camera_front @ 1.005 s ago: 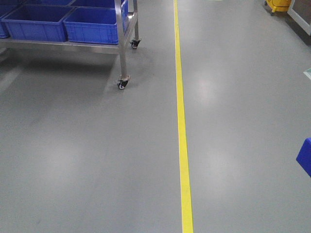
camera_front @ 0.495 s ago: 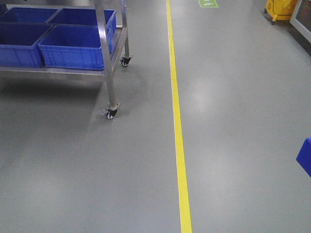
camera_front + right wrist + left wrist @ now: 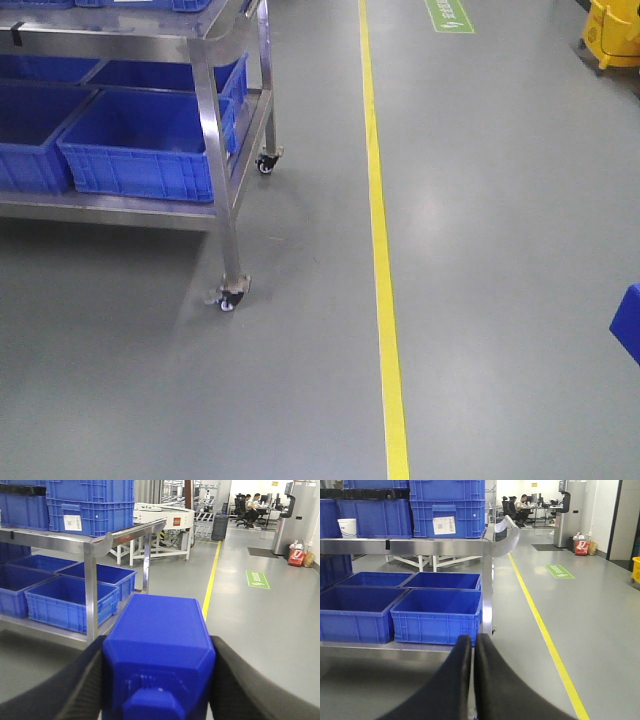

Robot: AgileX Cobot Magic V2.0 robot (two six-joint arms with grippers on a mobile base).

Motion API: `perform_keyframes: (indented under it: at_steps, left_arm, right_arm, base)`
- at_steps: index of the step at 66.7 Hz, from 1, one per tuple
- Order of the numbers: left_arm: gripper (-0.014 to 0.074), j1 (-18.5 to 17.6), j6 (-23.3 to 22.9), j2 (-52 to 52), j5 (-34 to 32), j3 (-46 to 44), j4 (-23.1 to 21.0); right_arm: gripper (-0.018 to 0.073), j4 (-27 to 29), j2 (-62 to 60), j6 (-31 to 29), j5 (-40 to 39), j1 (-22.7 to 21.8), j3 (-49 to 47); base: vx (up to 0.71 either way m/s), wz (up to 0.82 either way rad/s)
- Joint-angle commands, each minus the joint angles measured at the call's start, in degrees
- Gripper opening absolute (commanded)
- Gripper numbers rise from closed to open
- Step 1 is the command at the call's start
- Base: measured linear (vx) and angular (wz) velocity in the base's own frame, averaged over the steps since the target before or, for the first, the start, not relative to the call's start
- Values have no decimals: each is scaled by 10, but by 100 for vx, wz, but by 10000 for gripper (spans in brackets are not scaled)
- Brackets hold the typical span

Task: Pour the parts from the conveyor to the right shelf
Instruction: 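Drive along the yellow floor line toward the shelf racks, then turn and drive down the aisle between the blue-bin shelves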

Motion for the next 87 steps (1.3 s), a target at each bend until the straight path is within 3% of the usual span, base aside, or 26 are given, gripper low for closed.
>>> perform_keyframes:
  at_steps: [1, 41, 87]
  left_arm:
    - [-6, 1, -4, -3, -41, -15, -4]
    - [-6, 1, -4, -3, -41, -15, -4]
    - [-6, 1, -4, -3, -41, -15, -4]
  right_arm:
    - [-8, 3, 8, -4, -44, -4, -14]
    - [-8, 3, 8, -4, -44, -4, -14]
    - [-8, 3, 8, -4, -44, -4, -14]
  base:
    - [64, 8]
    - [53, 27]
    - [29, 90]
